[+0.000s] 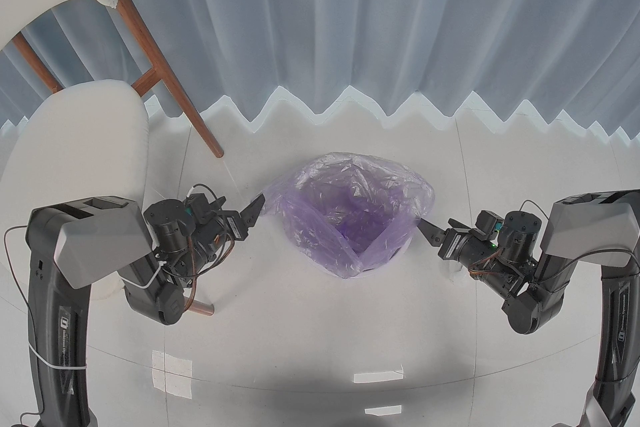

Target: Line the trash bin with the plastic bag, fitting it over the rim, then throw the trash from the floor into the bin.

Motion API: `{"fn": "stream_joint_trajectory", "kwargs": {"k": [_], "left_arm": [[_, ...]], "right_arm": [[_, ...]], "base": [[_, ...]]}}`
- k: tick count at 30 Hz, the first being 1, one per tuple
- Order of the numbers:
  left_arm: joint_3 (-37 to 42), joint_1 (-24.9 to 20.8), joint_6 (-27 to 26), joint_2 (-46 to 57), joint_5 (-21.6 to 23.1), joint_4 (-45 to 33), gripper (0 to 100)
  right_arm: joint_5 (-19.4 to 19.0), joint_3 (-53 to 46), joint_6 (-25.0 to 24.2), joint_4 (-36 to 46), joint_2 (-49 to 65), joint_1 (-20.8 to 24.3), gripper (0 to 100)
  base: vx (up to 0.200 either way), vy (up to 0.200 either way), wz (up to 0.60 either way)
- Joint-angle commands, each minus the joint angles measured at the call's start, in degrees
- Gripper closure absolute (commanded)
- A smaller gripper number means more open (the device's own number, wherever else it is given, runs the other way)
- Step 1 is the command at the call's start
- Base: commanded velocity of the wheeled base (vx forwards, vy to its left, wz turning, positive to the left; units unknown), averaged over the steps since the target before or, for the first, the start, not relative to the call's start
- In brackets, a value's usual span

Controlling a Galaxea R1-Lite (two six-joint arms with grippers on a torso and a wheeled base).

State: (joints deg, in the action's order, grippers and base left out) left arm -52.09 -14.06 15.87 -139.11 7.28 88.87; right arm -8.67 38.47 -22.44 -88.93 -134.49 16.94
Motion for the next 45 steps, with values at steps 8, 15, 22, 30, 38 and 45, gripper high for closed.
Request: {"fn": "stream_joint_trajectory", "kwargs": {"k": [8, 15, 22, 30, 38, 45], "left_arm": [[21.86, -3.52, 5.13, 18.08, 5.47, 0.08, 0], [24.14, -7.13, 5.31, 19.22, 5.82, -0.01, 0], [21.15, -11.61, 15.59, 21.33, 5.82, -0.1, 0], [17.9, -11.08, 22.89, 21.07, 6.26, -2.65, 0], [9.29, -11.43, 26.67, 19.66, 6.26, -15.83, 0], [0.41, -11.78, 29.13, 16.59, 6.26, -20.93, 0]], "right_arm": [[0.05, 0.02, -3.57, 3.5, 7.84, -1.48, 0], [-0.03, -0.33, -5.59, 6.93, 10.47, -1.65, 0], [-0.03, -0.15, -7.09, 7.1, 11.44, -1.56, 0], [-0.12, -1.65, -7.18, 8.6, 12.32, -1.39, 0], [-0.12, -3.23, -7.09, 11.59, 14.6, -1.12, 0], [0.14, -5.78, -8.93, 11.85, 13.2, 6.26, 0]], "base": [[0.0, 0.0, 0.0], [0.0, 0.0, 0.0], [0.0, 0.0, 0.0], [0.0, 0.0, 0.0], [0.0, 0.0, 0.0], [0.0, 0.0, 0.0]]}}
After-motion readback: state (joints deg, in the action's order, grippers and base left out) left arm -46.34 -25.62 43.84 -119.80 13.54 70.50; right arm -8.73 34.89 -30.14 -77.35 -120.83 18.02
